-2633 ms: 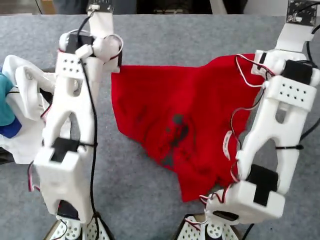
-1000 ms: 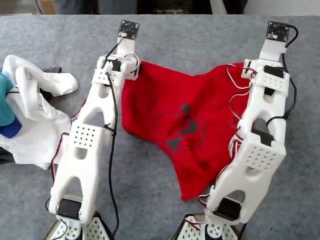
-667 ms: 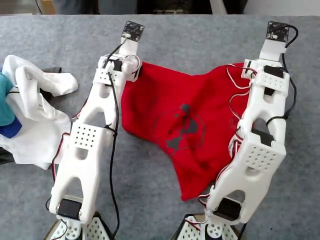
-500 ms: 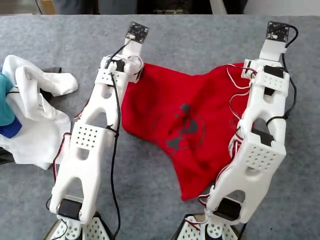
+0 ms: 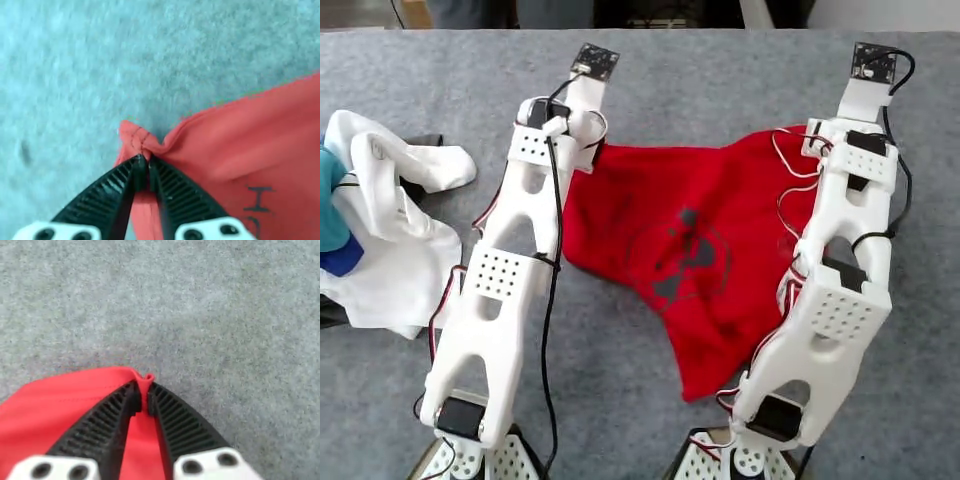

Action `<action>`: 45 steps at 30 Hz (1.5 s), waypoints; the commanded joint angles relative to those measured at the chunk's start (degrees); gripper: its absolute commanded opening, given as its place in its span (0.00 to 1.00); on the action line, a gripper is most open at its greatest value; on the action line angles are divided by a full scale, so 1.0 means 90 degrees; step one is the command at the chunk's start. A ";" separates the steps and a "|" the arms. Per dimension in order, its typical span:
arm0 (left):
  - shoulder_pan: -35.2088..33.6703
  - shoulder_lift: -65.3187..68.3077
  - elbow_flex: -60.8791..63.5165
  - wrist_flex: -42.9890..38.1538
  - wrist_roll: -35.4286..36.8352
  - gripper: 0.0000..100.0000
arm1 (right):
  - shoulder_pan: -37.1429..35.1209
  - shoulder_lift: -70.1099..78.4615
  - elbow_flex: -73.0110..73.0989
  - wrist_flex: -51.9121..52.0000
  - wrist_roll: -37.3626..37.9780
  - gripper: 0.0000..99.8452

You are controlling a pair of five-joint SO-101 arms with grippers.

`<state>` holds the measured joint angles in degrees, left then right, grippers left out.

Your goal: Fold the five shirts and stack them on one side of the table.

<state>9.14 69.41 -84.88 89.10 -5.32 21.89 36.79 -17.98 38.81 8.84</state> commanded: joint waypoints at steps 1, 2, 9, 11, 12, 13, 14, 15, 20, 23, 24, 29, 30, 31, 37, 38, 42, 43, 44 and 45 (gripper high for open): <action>0.0142 -0.0156 -0.0659 0.0811 0.0752 0.03 | -0.0068 -0.0122 -0.0337 0.0029 -0.0010 0.01; 0.0161 -0.0117 -0.0796 0.0967 0.0967 0.03 | -0.0068 -0.0122 -0.0337 0.0029 -0.0010 0.01; 0.0181 -0.0107 -0.0913 0.1084 0.2120 0.05 | -0.0068 -0.0122 -0.0337 0.0029 -0.0010 0.01; 0.0044 -0.0098 -0.0913 0.0967 0.2510 0.13 | -0.0068 -0.0122 -0.0337 0.0029 -0.0010 0.01; -0.0054 -0.0098 -0.0913 0.0908 0.2794 0.19 | -0.0068 -0.0122 -0.0337 0.0029 -0.0010 0.01; -0.0151 -0.0098 -0.0913 0.0801 0.3057 0.24 | -0.0068 -0.0122 -0.0337 0.0029 -0.0010 0.01; -0.0239 -0.0098 -0.0913 0.0694 0.3263 0.28 | -0.0068 -0.0122 -0.0337 0.0029 -0.0010 0.01; -0.0337 -0.0098 -0.0923 0.0537 0.3409 0.29 | -0.0068 -0.0122 -0.0337 0.0029 -0.0010 0.01; -0.0737 -0.0039 -0.0650 -0.0781 0.3487 0.27 | -0.0068 -0.0122 -0.0337 0.0029 -0.0010 0.01; -0.0835 0.0107 0.0063 -0.1788 0.3438 0.27 | -0.0068 -0.0112 -0.0337 0.0029 -0.0010 0.01; -0.0825 0.0127 0.0357 -0.1993 0.3292 0.27 | -0.0068 -0.0112 -0.0337 0.0029 -0.0010 0.01; -0.0562 0.0107 0.1070 -0.1993 0.2510 0.27 | -0.0068 -0.0103 -0.0337 0.0029 -0.0010 0.01; -0.0542 0.0107 0.0933 -0.1875 0.2501 0.27 | -0.0068 -0.0103 -0.0337 0.0029 -0.0010 0.01; -0.0523 0.0107 0.0728 -0.1729 0.2491 0.27 | -0.0068 -0.0103 -0.0337 0.0029 -0.0010 0.01; -0.0532 0.0117 -0.0581 -0.0840 0.2481 0.27 | -0.0068 -0.0103 -0.0337 -0.0010 -0.0010 0.01; -0.0532 0.0176 -0.0659 -0.0811 0.2462 0.27 | -0.0068 -0.0103 -0.0337 -0.0010 -0.0010 0.01; -0.0532 0.0186 -0.0200 -0.1006 0.2090 0.27 | -0.0068 -0.0103 -0.0337 -0.0010 -0.0010 0.01; -0.0581 0.0195 -0.0005 -0.1260 0.2071 0.27 | -0.0068 -0.0103 -0.0337 -0.0010 -0.0010 0.01; -0.0611 0.0195 0.0278 -0.1553 0.2071 0.27 | -0.0068 -0.0103 -0.0337 -0.0010 -0.0010 0.01; -0.0640 0.0127 0.0571 -0.1758 0.2051 0.27 | -0.0068 -0.0103 -0.0337 -0.0010 -0.0010 0.01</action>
<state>3.87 72.04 -83.82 78.20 14.11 21.89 36.79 -17.98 38.81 8.92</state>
